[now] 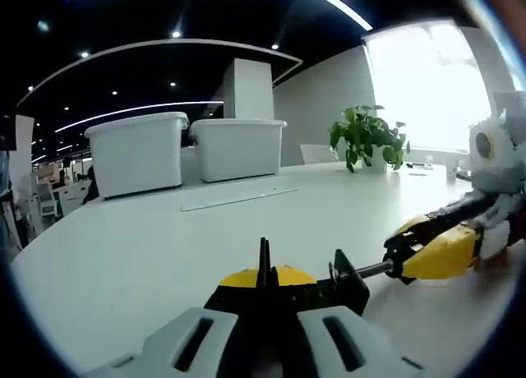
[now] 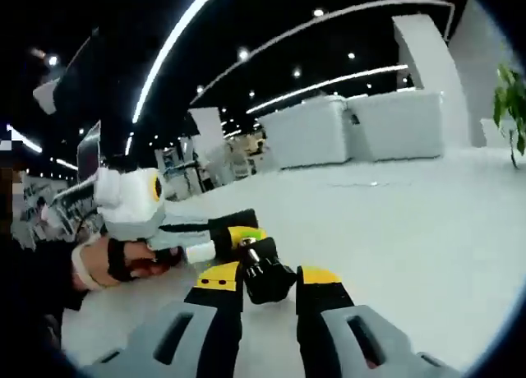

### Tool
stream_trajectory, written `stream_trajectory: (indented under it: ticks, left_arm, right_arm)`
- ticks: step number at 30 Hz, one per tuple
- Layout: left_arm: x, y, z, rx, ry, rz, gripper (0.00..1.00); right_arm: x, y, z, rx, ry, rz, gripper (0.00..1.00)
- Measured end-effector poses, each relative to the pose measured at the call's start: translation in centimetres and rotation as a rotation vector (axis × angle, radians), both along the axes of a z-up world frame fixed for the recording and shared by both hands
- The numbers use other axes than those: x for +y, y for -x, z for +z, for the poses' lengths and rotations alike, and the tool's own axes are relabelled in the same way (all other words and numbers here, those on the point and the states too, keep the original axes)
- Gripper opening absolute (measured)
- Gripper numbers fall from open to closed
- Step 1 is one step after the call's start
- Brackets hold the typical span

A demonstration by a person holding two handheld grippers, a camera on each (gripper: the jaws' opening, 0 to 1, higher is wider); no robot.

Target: Clamp the fixed fixture on the desktop, loosen the retaining clip, secure it to the edge of the desk, and tighten the retaining clip.

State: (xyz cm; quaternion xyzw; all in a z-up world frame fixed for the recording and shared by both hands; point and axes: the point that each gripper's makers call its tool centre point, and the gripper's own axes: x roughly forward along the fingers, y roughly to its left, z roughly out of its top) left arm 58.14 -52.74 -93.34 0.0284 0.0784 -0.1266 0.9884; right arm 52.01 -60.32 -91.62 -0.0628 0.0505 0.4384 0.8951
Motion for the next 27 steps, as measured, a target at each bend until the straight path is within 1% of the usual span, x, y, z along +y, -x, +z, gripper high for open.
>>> stream_trajectory:
  ticks: [2,3,4,5,6,9,11,12,13,14,15,16,17,18,19,20,21,22,23,24,25,27]
  left_arm:
    - [0.0,0.0,0.0,0.0,0.0,0.0,0.04]
    - [0.0,0.0,0.0,0.0,-0.001,0.0,0.04]
    - [0.0,0.0,0.0,0.0,0.0,0.0,0.04]
    - [0.0,0.0,0.0,0.0,0.0,0.0,0.04]
    - [0.0,0.0,0.0,0.0,0.0,0.0,0.04]
    - [0.0,0.0,0.0,0.001,0.001,0.0,0.04]
    - [0.0,0.0,0.0,0.001,0.001,0.001,0.04]
    - [0.0,0.0,0.0,0.001,0.002,0.001,0.04]
    - [0.0,0.0,0.0,0.001,0.001,0.001,0.04]
    - [0.1,0.0,0.0,0.001,0.002,0.001,0.04]
    - [0.0,0.0,0.0,0.001,0.001,0.001,0.04]
    - [0.0,0.0,0.0,0.001,0.002,0.001,0.04]
    - [0.0,0.0,0.0,0.001,0.002,0.0,0.04]
    - [0.0,0.0,0.0,0.001,0.002,0.0,0.04]
    - [0.0,0.0,0.0,0.001,0.002,0.0,0.04]
    - [0.0,0.0,0.0,0.001,0.003,0.0,0.04]
    - [0.0,0.0,0.0,0.002,0.004,0.0,0.04]
    - [0.0,0.0,0.0,0.002,0.004,0.0,0.04]
    - [0.0,0.0,0.0,0.002,0.004,0.0,0.04]
    - [0.0,0.0,0.0,0.002,0.003,0.0,0.04]
    - [0.0,0.0,0.0,0.002,0.004,0.0,0.04]
    - [0.1,0.0,0.0,0.001,0.0,0.0,0.04]
  right_arm:
    - [0.2,0.5,0.0,-0.135,0.098,-0.001,0.23]
    - [0.1,-0.9,-0.5,-0.19,0.147,0.0,0.22]
    - [0.2,-1.8,-0.5,-0.263,0.184,0.002,0.22]
    - [0.2,-1.8,-0.4,-0.297,0.207,0.008,0.22]
    - [0.3,-1.8,-0.2,-0.364,0.248,0.012,0.22]
    - [0.1,-2.2,-0.2,-0.44,0.303,-0.006,0.23]
    - [0.1,-2.6,-0.3,-0.434,0.302,-0.005,0.24]
    - [0.1,-2.7,-0.3,-0.398,0.281,0.004,0.24]
    - [-0.1,-2.6,-0.1,-0.313,0.221,-0.006,0.24]
    - [-0.2,-2.7,0.1,-0.206,0.136,-0.011,0.25]
    - [0.0,-2.2,0.7,-0.097,0.046,0.001,0.29]
    - [-0.1,-2.4,1.1,0.001,-0.027,0.0,0.34]
    - [-0.2,-2.3,1.3,0.063,-0.079,-0.005,0.4]
    - [-0.4,-2.2,1.5,0.19,-0.17,-0.008,0.44]
    - [-0.6,-2.4,1.4,0.279,-0.221,-0.012,0.44]
    - [-0.9,-2.8,1.1,0.36,-0.256,-0.032,0.43]
    - [-1.1,-1.9,0.7,0.413,-0.277,-0.059,0.41]
    - [-1.4,-2.2,0.4,0.438,-0.286,-0.075,0.39]
    - [-1.5,-2.3,0.1,0.462,-0.299,-0.078,0.34]
    - [-1.7,-2.5,-0.4,0.5,-0.304,-0.093,0.26]
    - [-1.9,-2.7,-0.9,0.539,-0.316,-0.121,0.23]
    - [-1.3,-2.0,-1.5,0.633,-0.342,-0.08,0.22]
